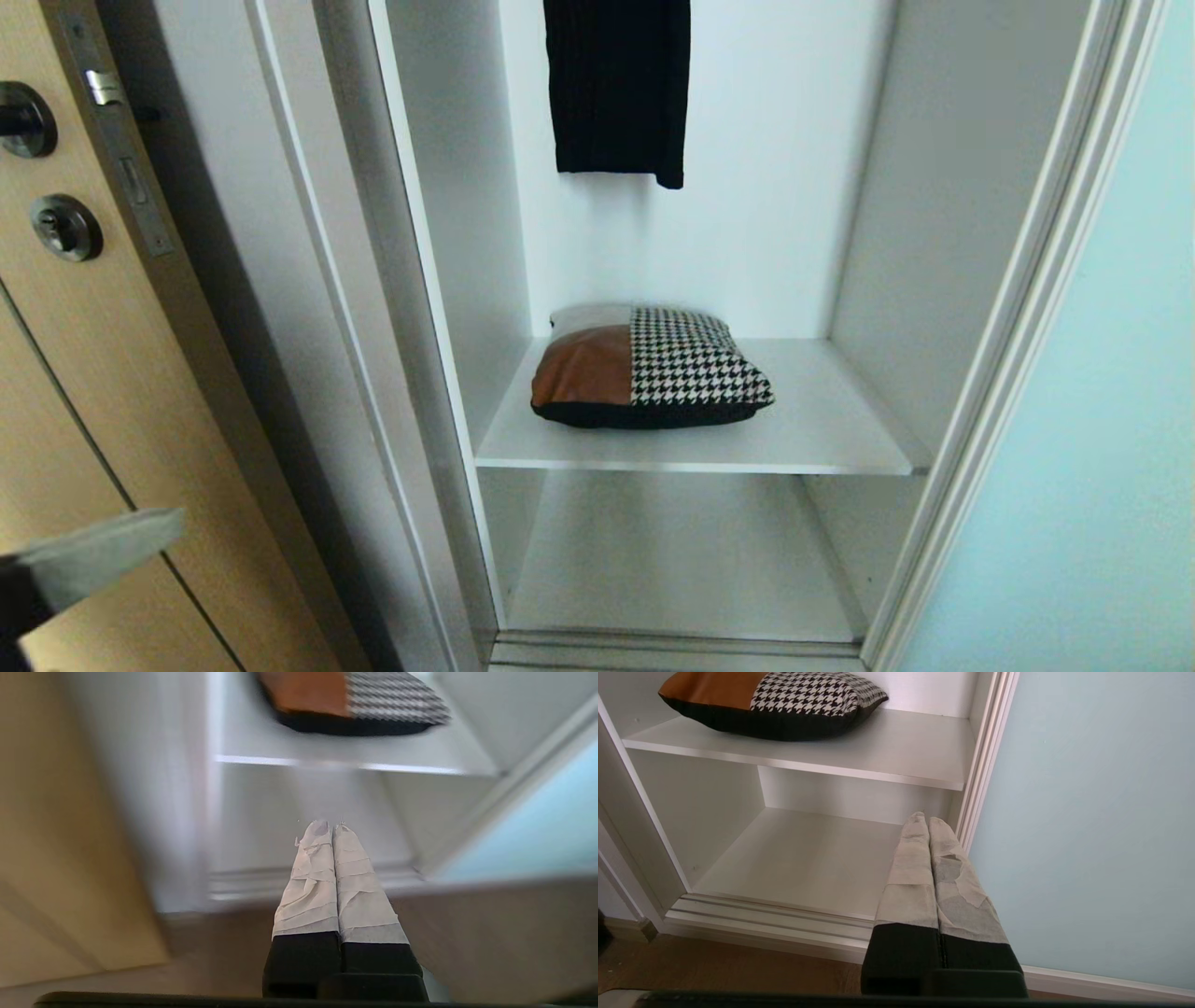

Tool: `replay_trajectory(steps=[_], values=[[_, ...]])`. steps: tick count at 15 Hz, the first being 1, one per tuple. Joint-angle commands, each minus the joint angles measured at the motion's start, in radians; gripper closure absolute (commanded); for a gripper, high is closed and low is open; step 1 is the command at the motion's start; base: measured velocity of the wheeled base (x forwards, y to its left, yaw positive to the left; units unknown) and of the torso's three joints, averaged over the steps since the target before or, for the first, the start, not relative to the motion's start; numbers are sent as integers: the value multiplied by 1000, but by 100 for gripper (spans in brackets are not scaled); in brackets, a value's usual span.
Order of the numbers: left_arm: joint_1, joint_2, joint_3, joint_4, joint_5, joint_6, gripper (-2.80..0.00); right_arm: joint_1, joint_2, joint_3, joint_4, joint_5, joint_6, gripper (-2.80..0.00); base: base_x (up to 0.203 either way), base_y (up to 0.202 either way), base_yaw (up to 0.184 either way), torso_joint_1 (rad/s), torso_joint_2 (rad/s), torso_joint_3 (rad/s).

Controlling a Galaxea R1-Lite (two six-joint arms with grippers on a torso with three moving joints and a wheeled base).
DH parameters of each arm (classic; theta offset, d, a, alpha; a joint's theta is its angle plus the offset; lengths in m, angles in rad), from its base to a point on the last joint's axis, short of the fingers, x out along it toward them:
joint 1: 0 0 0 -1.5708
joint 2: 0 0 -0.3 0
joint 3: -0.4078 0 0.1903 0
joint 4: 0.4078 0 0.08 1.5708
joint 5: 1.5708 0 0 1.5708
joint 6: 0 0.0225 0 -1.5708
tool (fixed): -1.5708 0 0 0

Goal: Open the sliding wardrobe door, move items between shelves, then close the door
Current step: Place the pillow on the lower shelf

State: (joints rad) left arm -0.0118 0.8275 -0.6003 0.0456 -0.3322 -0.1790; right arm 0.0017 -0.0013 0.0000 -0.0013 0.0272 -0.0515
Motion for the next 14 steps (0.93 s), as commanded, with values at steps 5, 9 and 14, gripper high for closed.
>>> replay_trajectory(steps=[5, 9, 14], values=[[-51, 727, -253, -207, -131, -62, 0, 1, 0, 0, -1, 0, -1, 0, 0, 0, 0, 0, 0, 0], [-125, 949, -401, -240, -163, -97, 0, 0, 0, 0, 0, 0, -1, 0, 0, 0, 0, 0, 0, 0], [-223, 1093, -482, -301, -81, -104, 0, 0, 0, 0, -1, 0, -1, 0, 0, 0, 0, 0, 0, 0]])
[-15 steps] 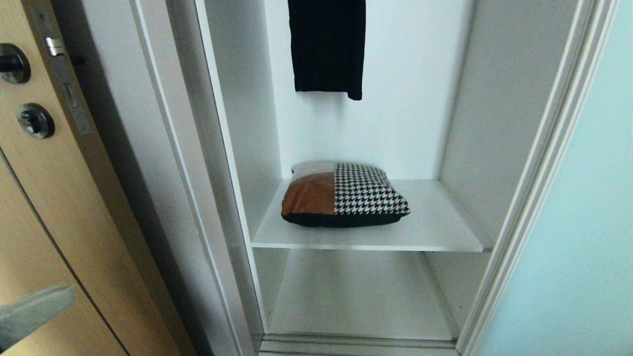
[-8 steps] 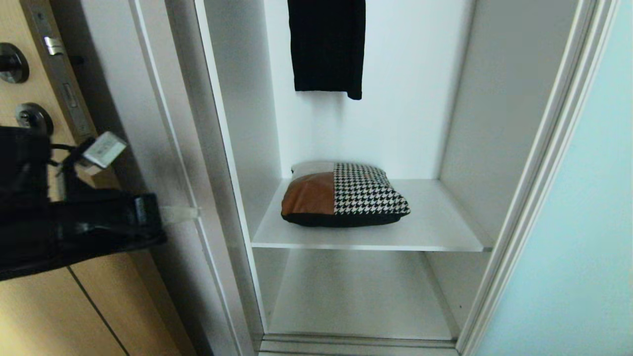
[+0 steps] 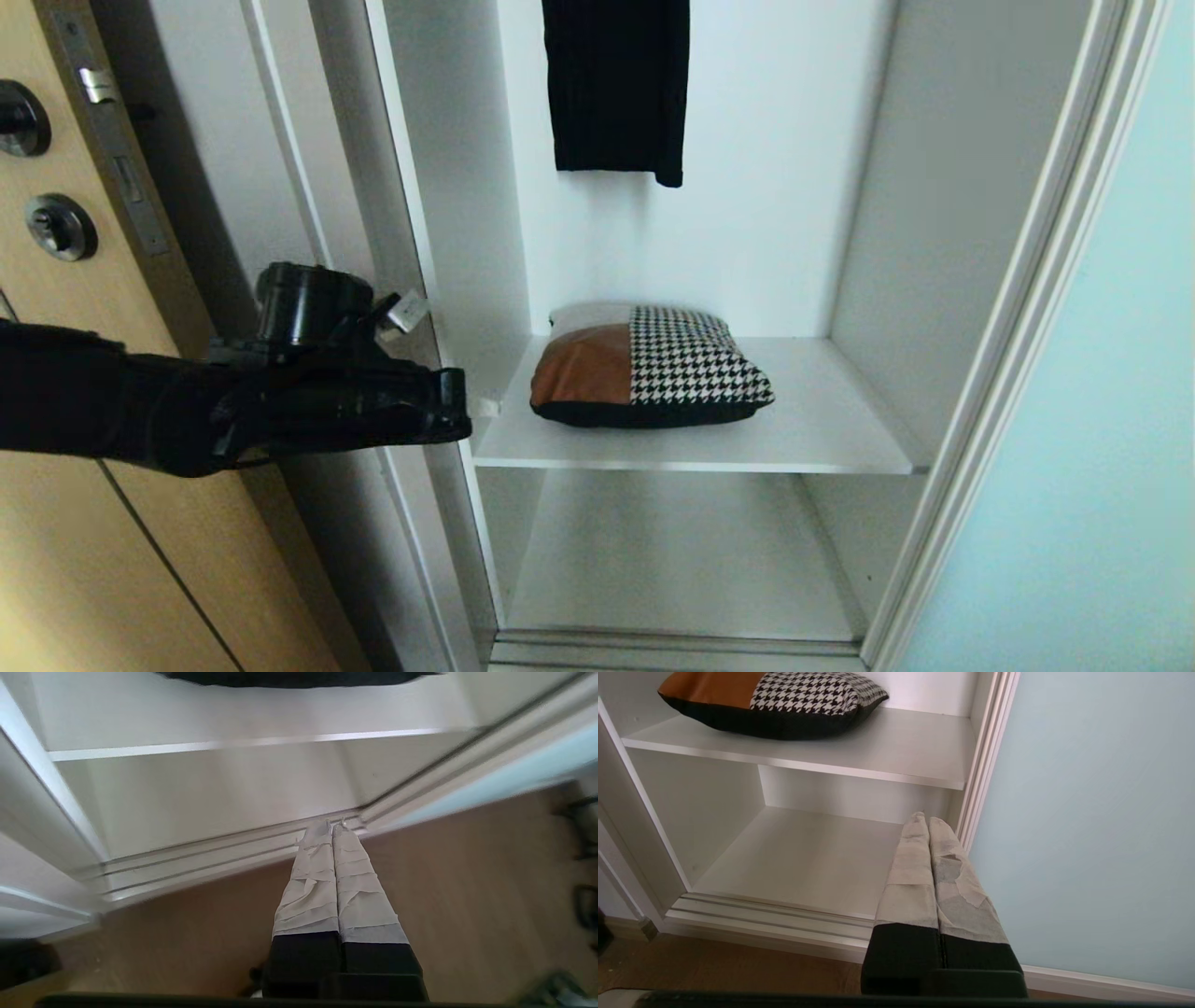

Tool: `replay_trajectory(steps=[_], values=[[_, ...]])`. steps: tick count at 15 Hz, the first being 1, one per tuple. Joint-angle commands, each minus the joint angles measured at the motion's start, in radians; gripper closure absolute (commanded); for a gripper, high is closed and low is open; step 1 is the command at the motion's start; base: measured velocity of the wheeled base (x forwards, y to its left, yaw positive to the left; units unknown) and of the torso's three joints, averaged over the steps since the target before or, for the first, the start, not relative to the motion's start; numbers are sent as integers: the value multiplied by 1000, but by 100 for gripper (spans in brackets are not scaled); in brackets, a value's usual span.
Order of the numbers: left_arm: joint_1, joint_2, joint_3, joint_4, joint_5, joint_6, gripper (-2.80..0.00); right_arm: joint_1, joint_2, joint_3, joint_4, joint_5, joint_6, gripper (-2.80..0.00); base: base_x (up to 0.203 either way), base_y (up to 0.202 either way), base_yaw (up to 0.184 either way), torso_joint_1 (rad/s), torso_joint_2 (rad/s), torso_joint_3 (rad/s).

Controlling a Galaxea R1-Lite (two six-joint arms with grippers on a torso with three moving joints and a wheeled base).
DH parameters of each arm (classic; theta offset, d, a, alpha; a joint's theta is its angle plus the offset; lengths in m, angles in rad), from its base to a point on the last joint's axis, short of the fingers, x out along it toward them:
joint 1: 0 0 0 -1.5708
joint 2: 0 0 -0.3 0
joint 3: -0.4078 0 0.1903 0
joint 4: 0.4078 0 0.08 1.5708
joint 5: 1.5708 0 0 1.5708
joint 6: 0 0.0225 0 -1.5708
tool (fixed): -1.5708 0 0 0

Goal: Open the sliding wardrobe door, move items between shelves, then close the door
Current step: Place the pillow on the lower shelf

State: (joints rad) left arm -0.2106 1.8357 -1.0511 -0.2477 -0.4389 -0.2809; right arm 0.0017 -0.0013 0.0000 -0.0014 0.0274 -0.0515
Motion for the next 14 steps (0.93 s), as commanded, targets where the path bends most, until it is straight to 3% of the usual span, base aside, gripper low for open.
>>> replay_trajectory(steps=[1, 3, 7, 11, 13, 14], values=[[-38, 114, -60, -11, 59, -3, 0, 0, 0, 0, 0, 0, -1, 0, 0, 0, 0, 0, 0, 0], [-45, 165, -107, -10, 75, -9, 0, 0, -2, 0, 0, 0, -1, 0, 0, 0, 0, 0, 0, 0], [-48, 264, -258, 7, 95, -84, 0, 0, -1, 0, 0, 0, -1, 0, 0, 0, 0, 0, 0, 0], [-55, 385, -430, 85, 102, -128, 0, 1, 0, 0, 0, 0, -1, 0, 0, 0, 0, 0, 0, 0], [-58, 446, -495, 116, 165, -133, 0, 0, 0, 0, 0, 0, -1, 0, 0, 0, 0, 0, 0, 0], [-60, 470, -523, 121, 192, -133, -280, 1, 0, 0, 0, 0, -1, 0, 0, 0, 0, 0, 0, 0]])
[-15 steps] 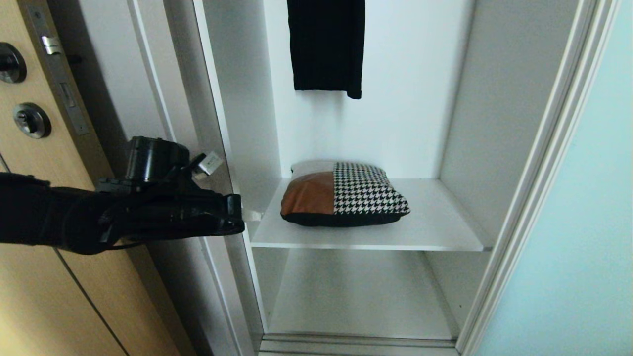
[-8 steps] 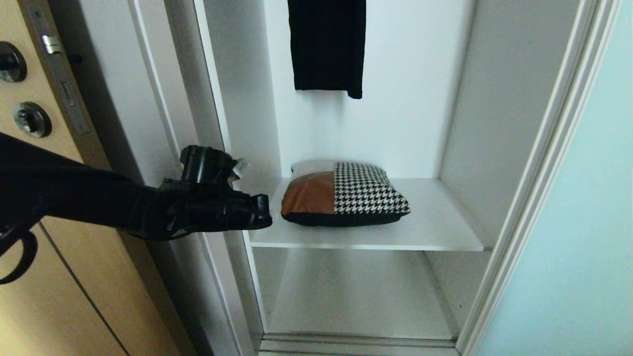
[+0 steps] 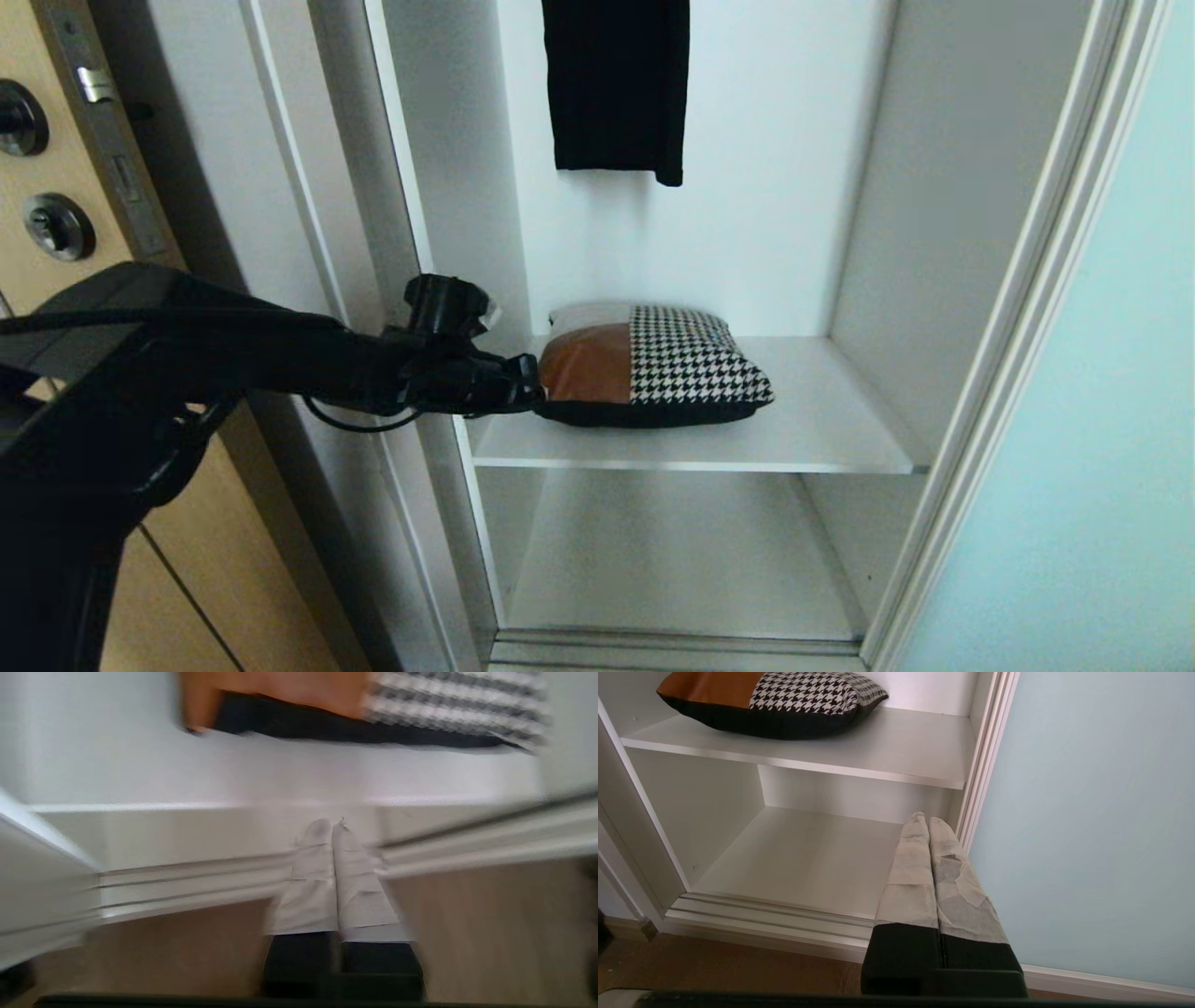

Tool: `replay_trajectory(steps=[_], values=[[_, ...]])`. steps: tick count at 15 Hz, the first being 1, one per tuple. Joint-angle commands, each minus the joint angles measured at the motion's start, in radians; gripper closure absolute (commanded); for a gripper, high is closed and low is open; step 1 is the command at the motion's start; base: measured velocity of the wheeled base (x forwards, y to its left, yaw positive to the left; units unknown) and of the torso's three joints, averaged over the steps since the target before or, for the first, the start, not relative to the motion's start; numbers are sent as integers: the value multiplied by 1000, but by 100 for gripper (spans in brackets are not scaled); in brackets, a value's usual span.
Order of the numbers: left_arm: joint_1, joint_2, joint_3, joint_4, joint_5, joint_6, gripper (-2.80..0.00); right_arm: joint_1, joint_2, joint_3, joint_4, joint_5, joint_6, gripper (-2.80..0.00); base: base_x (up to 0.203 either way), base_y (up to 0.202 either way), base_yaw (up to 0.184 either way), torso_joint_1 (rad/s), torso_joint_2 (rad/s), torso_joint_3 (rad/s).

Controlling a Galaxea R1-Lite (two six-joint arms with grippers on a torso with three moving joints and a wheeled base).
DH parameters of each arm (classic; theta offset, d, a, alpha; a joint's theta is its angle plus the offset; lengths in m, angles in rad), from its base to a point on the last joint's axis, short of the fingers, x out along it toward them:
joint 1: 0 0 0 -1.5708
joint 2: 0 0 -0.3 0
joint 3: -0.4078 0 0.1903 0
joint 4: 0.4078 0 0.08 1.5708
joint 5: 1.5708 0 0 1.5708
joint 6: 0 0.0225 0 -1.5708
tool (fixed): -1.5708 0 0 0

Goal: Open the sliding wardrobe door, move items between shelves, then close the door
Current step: Place the pillow on the lower shelf

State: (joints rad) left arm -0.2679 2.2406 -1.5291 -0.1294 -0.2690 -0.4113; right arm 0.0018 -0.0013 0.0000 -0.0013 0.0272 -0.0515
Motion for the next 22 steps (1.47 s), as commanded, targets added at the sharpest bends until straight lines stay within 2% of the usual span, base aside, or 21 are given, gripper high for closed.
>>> replay_trajectory(steps=[1, 4, 7, 11, 13, 17, 19, 22], values=[[-4, 79, -70, 9, 33, -5, -280, 1, 0, 0, 0, 0, -1, 0, 0, 0, 0, 0, 0, 0], [-14, 116, -147, 57, 43, -24, -280, 0, 0, 0, 0, 0, -1, 0, 0, 0, 0, 0, 0, 0], [-25, 188, -245, 67, 120, -51, -280, 1, 0, 0, 0, 0, -1, 0, 0, 0, 0, 0, 0, 0], [-30, 276, -350, 125, 152, -62, -280, 0, 0, 0, 0, 0, -1, 0, 0, 0, 0, 0, 0, 0], [-30, 313, -399, 122, 157, -64, -280, 0, 0, 0, 0, 0, -1, 0, 0, 0, 0, 0, 0, 0], [-30, 331, -405, 47, 183, -57, -280, 1, 0, 0, 0, 0, -1, 0, 0, 0, 0, 0, 0, 0], [-30, 346, -405, -18, 186, -38, -280, 0, 0, 0, 0, 0, -1, 0, 0, 0, 0, 0, 0, 0], [-26, 382, -405, -51, 233, 56, -280, 0, 0, 0, 0, 0, -1, 0, 0, 0, 0, 0, 0, 0]])
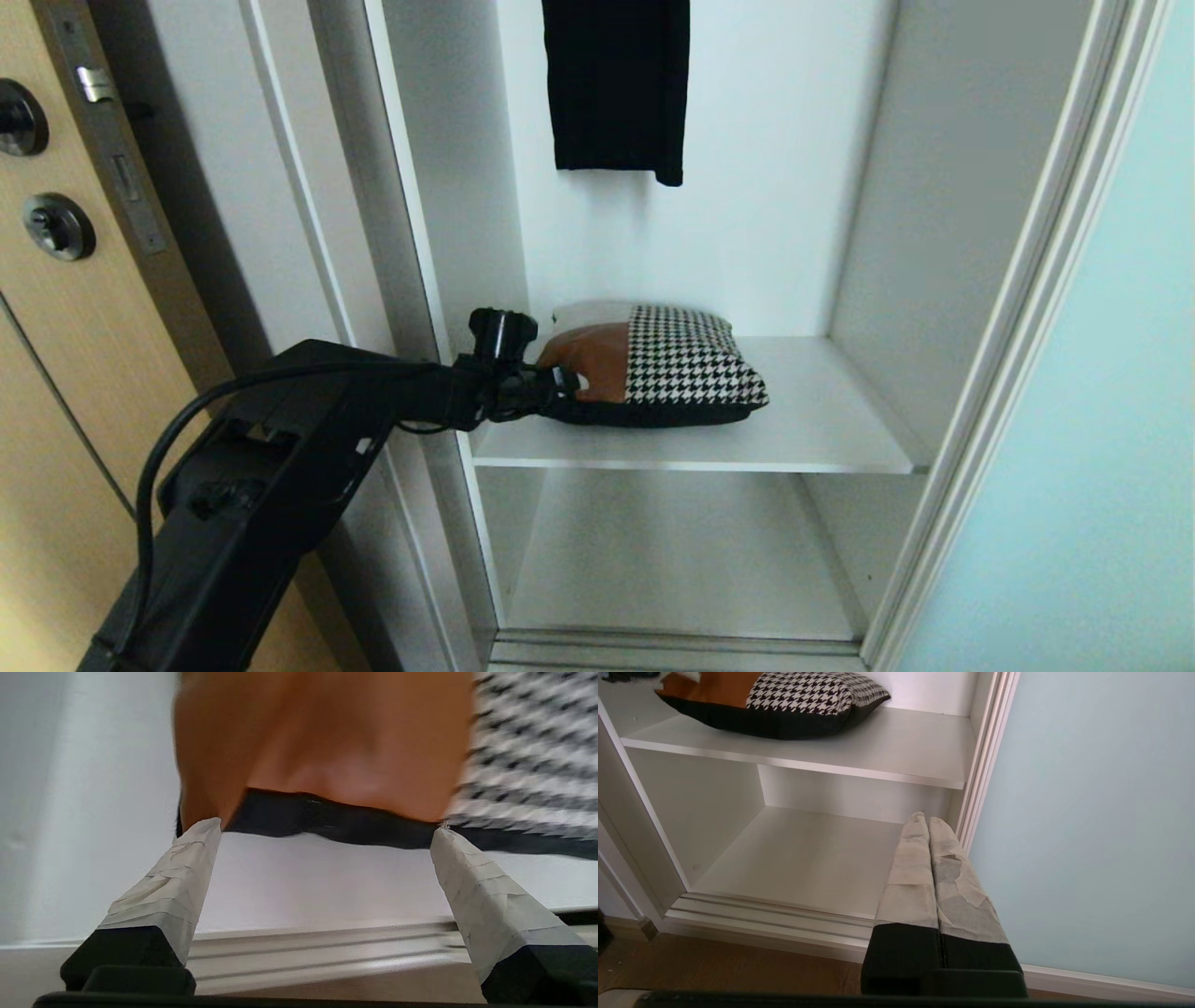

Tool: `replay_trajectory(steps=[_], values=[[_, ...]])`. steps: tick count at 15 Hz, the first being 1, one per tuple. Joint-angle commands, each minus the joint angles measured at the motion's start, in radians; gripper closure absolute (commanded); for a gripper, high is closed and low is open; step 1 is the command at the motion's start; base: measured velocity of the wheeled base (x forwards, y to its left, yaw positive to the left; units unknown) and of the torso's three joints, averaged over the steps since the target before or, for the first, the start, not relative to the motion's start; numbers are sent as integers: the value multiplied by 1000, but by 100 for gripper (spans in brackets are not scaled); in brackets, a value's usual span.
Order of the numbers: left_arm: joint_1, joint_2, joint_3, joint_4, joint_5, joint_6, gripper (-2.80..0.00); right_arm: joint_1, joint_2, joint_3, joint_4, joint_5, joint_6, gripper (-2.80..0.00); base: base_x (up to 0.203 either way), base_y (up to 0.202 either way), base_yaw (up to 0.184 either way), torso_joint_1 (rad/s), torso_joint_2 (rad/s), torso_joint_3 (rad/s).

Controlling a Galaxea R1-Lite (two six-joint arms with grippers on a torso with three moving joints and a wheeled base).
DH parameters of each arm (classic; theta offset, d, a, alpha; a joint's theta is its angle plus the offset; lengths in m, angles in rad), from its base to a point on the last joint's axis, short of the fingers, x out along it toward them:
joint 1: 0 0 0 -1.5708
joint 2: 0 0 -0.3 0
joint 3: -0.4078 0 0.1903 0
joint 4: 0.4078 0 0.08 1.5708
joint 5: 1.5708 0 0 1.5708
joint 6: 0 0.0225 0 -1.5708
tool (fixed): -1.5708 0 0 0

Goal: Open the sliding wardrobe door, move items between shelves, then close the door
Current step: Place the pillow on the lower shelf

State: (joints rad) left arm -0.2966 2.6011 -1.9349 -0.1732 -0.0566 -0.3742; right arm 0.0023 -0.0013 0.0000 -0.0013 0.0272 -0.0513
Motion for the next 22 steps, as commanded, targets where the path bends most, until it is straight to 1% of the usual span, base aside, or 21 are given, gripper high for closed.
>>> replay_trajectory(steps=[1, 2, 5, 7, 9, 11, 14, 18, 19, 22], values=[[4, 22, 5, -12, 51, 20, -280, 1, 0, 0, 0, 0, -1, 0, 0, 0, 0, 0, 0, 0], [5, 16, 19, -10, 66, 19, -280, 1, 0, 0, 0, 0, -1, 0, 0, 0, 0, 0, 0, 0], [5, -3, 54, -5, 80, 15, -280, 0, 0, 0, 0, 0, -1, 0, 0, 0, 0, 0, 0, 0], [5, -15, 84, -5, 111, 10, -280, -1, 0, 0, 0, 0, -1, 0, 0, 0, 0, 0, 0, 0], [5, -40, 125, -12, 125, -13, -280, 1, 0, 0, -2, 0, -1, 0, 0, 0, 0, 0, 0, 0], [12, -20, 99, -14, 128, -19, -280, 1, 0, 0, 0, 0, -1, 0, 0, 0, 0, 0, 0, 0], [30, 45, 4, -34, 147, -20, -280, -1, 0, 0, -2, 0, -1, 0, 0, 0, 0, 0, 0, 0], [30, 68, 4, -121, 141, 4, -280, 1, 0, 0, 0, 0, -1, 0, 0, 0, 0, 0, 0, 0], [30, 67, 4, -123, 136, 5, -280, 0, 0, 0, 0, 0, -1, 0, 0, 0, 0, 0, 0, 0], [30, 69, 2, -124, 90, 4, -280, 1, 0, 0, -1, 0, -1, 0, 0, 0, 0, 0, 0, 0]])
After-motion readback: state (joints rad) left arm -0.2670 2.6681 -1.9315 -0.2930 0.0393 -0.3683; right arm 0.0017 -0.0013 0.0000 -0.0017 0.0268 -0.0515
